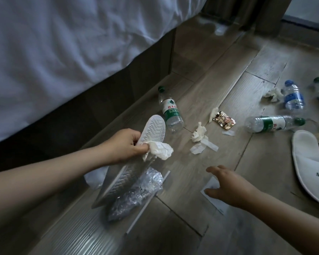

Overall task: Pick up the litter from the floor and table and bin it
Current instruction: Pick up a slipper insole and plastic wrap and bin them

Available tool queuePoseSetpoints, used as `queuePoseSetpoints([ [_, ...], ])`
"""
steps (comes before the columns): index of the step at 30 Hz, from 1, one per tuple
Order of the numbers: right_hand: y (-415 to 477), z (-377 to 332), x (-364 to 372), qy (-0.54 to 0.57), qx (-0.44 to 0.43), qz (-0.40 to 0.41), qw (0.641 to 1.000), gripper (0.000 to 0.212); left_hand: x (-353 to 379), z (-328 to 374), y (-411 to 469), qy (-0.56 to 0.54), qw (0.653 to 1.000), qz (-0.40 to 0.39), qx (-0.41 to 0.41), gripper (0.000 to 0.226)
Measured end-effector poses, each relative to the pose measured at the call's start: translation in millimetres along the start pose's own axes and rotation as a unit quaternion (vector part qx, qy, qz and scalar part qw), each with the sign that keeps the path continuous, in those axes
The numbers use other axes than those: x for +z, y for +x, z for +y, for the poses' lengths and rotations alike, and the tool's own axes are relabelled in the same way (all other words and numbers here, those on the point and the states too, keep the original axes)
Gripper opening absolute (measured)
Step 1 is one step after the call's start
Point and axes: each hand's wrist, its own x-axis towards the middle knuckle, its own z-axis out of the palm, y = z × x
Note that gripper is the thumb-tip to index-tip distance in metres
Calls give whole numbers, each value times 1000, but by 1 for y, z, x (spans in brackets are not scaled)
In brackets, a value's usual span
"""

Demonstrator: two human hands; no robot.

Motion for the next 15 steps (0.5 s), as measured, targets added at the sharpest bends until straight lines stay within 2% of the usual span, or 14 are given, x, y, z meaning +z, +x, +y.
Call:
queuePoseSetpoints([
  [4, 12, 5, 21, 13, 47, -13, 999, 89, 0, -12, -15, 48, 998, 24, 21, 22],
  [8, 22, 11, 37, 25, 84, -34, 996, 100, -3, -24, -24, 51, 998, 39, 19, 31],
  [11, 25, 8, 48, 24, 86, -29, 996, 102, -7, -35, -28, 33, 998, 45, 15, 36],
  [15, 27, -5, 61, 6, 45, -5, 999, 94, -18, -49, -36, 45, 997, 63, -5, 27],
])
